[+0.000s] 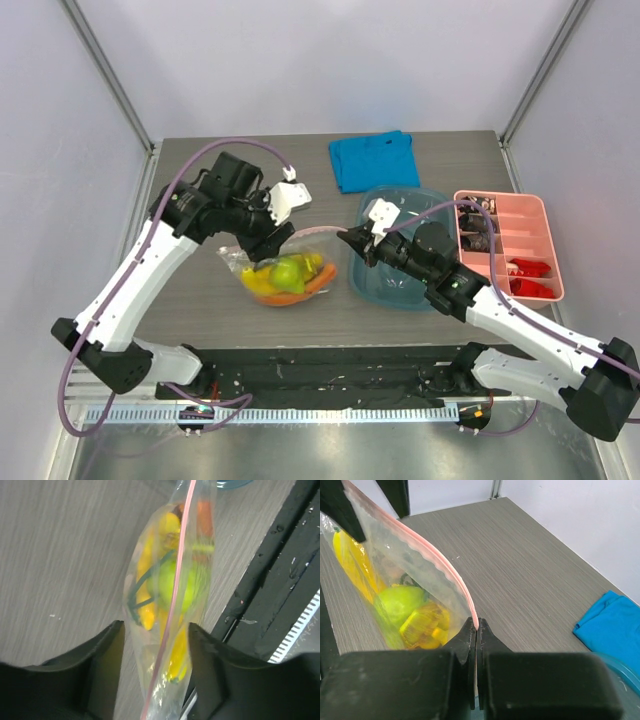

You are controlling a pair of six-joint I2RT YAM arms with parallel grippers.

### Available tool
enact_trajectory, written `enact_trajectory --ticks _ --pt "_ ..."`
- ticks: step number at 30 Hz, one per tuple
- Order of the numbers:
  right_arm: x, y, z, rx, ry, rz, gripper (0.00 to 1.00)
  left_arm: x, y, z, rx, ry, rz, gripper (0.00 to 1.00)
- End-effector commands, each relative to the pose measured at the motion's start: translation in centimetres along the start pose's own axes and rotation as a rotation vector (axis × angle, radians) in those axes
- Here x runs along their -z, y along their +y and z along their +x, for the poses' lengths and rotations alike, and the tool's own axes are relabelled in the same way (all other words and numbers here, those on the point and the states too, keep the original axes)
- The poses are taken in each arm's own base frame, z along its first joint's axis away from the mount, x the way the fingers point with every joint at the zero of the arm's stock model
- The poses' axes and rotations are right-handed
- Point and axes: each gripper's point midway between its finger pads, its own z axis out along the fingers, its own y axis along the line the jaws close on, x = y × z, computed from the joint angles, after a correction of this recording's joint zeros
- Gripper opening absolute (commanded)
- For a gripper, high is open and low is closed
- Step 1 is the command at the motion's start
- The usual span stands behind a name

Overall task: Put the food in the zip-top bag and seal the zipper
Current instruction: Place the zipper food storage bag at the center of the board.

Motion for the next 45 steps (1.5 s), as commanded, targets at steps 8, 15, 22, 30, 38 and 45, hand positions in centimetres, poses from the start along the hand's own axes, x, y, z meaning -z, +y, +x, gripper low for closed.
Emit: enact_trajectory --ticks 8,15,22,30,38,45 --pt "-0.4 -0.5 -4.0 0.005 -0.044 -0.008 0.32 -1.2 1.8 -0.4 0.005 0.01 0.007 0.0" --pt "-0.3 -1.8 -5.5 -0.088 0.004 0.065 1.0 1.3 13.1 -2.7 -0.031 -0.072 -0.274 0.0" --pt "-0.1 -3.6 -6.9 -0.112 0.006 0.129 1.0 2.0 20.7 -6.4 -0.13 -0.122 -0.464 0.0" --pt "1.7 -6.0 -5.1 -0.189 0.054 0.237 1.0 -3.1 12.9 -1.7 -0.193 -0.031 -0.122 0.0" --pt "3.5 -7.6 -2.1 -0.291 0.11 0.313 1.0 -10.9 0.2 7.0 -0.067 0.032 0.176 0.0" --pt "4.6 -7.9 0.7 -0.335 0.177 0.34 1.0 -13.7 -4.6 9.6 0.097 0.037 0.278 0.2"
